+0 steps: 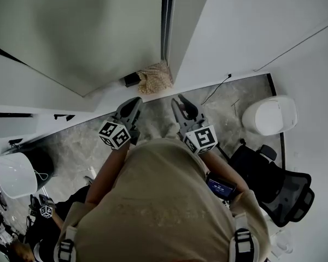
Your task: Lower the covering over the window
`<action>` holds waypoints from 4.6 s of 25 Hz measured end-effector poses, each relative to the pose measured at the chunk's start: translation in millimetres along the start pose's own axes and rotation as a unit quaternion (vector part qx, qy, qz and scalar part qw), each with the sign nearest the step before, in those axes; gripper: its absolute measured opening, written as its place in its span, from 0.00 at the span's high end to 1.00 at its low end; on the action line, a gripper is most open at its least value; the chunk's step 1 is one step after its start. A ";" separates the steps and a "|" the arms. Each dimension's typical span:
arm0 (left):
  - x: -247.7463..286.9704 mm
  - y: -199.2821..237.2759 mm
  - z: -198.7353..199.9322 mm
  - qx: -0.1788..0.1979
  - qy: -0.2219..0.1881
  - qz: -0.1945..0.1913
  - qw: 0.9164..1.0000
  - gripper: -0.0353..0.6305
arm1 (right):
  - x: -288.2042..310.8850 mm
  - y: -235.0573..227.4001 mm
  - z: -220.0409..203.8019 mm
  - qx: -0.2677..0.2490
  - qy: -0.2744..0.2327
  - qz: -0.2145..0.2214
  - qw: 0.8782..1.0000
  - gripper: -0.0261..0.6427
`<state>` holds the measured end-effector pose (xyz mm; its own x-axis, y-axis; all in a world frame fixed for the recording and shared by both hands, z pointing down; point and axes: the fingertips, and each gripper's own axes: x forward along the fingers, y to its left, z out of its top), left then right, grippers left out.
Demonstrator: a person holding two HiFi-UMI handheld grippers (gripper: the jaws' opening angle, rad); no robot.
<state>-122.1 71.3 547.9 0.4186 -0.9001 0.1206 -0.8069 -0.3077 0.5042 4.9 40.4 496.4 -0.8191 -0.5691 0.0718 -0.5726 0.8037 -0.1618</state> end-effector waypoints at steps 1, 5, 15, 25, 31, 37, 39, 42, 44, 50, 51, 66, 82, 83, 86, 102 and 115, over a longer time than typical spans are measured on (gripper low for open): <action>7.2 -2.0 0.6 0.000 0.001 0.001 1.000 0.91 | -0.8 -7.1 2.6 0.002 0.000 0.001 1.000 0.83; 40.8 -8.3 -2.1 -0.002 0.004 -0.001 1.000 0.91 | -3.0 -39.9 11.3 0.012 -0.007 0.000 1.000 0.83; 84.2 -17.2 -31.2 -0.010 0.016 0.000 1.000 0.91 | -0.9 -81.7 4.9 0.022 -0.011 0.020 1.000 0.83; 108.4 15.0 -1.5 0.000 0.025 -0.022 0.999 0.91 | 42.1 -89.0 8.5 0.027 -0.008 0.012 1.000 0.83; 138.9 59.3 45.8 0.018 0.043 -0.057 0.997 0.91 | 99.1 -89.3 29.1 0.014 -0.013 -0.009 1.000 0.83; 188.2 88.8 79.0 0.046 0.061 -0.101 0.992 0.91 | 148.9 -96.5 37.2 0.014 -0.019 -0.037 0.999 0.83; 207.7 93.4 89.4 0.061 0.066 -0.122 0.988 0.91 | 163.7 -97.1 38.5 0.012 -0.015 -0.044 0.999 0.83; 238.4 97.3 100.5 0.095 0.074 -0.146 0.982 0.91 | 176.7 -101.1 40.1 0.009 -0.017 -0.059 0.998 0.83; 257.0 97.7 106.3 0.123 0.079 -0.159 0.976 0.90 | 179.3 -103.7 39.8 0.005 -0.015 -0.070 0.997 0.83; 303.2 99.0 120.8 0.190 0.091 -0.193 0.958 0.79 | 191.8 -108.7 41.9 0.006 -0.015 -0.103 0.995 0.83; 310.2 100.7 121.9 0.194 0.093 -0.195 0.957 0.79 | 194.4 -109.5 43.5 0.006 -0.025 -0.108 0.994 0.83; 343.9 115.7 123.0 0.208 0.102 -0.240 0.943 0.90 | 215.6 -125.6 36.4 0.007 -0.031 -0.168 0.985 0.83; 272.1 109.0 96.2 0.197 0.129 -0.279 0.931 0.91 | 249.7 -115.1 54.6 -0.008 -0.048 -0.129 0.991 0.83; 266.1 107.9 95.6 0.203 0.128 -0.283 0.929 0.91 | 252.7 -112.6 54.3 -0.010 -0.046 -0.124 0.991 0.83; 251.2 99.8 89.2 0.235 0.129 -0.298 0.916 0.91 | 260.1 -109.6 55.5 -0.010 -0.044 -0.114 0.992 0.83; 198.3 121.7 103.9 0.180 0.121 -0.310 0.926 0.78 | 273.8 -88.9 67.4 0.000 -0.052 -0.094 0.994 0.95; 211.8 30.9 205.0 0.238 0.011 -0.356 0.904 0.91 | 263.5 -91.4 8.9 0.050 0.002 -0.076 0.996 0.95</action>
<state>-143.7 -192.1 413.7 0.9063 -0.4170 -0.0693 -0.4154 -0.9089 0.0366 -158.3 -184.6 521.3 -0.7232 -0.6825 0.1060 -0.6840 0.6864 -0.2468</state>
